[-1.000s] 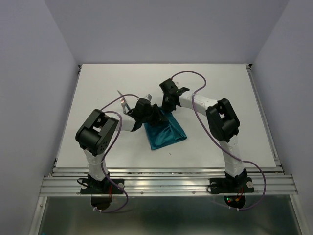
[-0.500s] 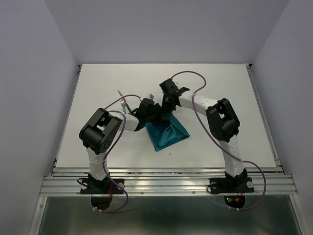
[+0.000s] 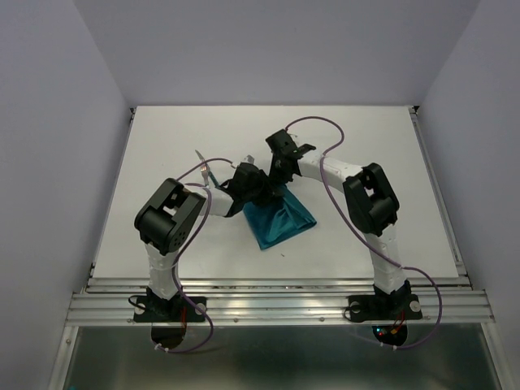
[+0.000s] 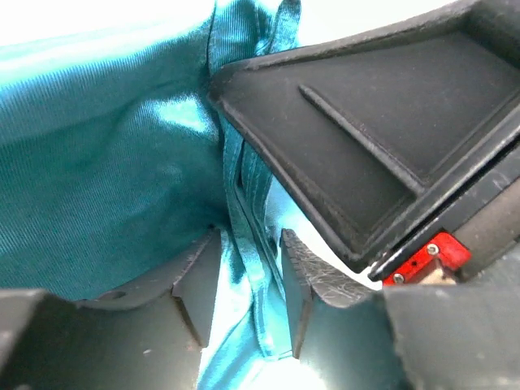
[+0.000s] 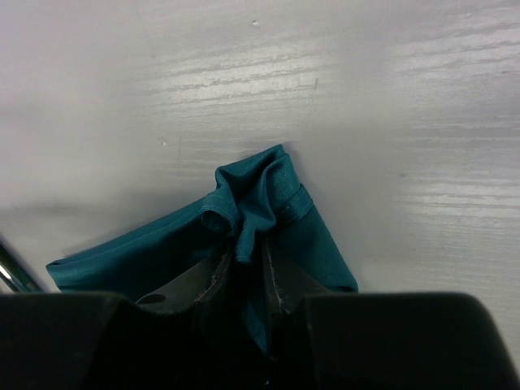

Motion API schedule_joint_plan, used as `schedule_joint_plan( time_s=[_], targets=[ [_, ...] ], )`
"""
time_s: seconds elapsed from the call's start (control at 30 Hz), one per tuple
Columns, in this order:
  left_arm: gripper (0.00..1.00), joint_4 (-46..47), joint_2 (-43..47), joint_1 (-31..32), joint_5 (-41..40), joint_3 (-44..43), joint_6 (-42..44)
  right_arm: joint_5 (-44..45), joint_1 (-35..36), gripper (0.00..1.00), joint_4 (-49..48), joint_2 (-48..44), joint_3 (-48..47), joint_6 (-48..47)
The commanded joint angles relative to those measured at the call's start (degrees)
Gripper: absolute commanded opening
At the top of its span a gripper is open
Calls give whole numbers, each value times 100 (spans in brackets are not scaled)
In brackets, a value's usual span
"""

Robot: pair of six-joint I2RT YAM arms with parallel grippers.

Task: Fold the napkin into a case and place the utensils inside
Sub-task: Fold the 2/3-rectangle-folded napkin at the center of the board.

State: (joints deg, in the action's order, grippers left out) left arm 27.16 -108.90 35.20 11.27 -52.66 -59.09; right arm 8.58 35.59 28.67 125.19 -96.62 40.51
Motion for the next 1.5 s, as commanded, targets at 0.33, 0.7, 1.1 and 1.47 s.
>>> schedule_joint_plan(
  time_s=[0.33,0.7,1.1,1.47],
  targets=[
    [7,150,-263,31,-265,-332,38,-41,44,22,-89,-231,178,1],
    [0,132,-149,31,-274,-165,82,329,44,45,-19,-890,319,-122],
    [0,132,-34,4,51,-139,609,417,-78,75,60,-2023,1030,-228],
    [0,71,-122,-110,613,-279,987,-2445,-1177,82,-1618,-3422,3755,-1246]
  ],
)
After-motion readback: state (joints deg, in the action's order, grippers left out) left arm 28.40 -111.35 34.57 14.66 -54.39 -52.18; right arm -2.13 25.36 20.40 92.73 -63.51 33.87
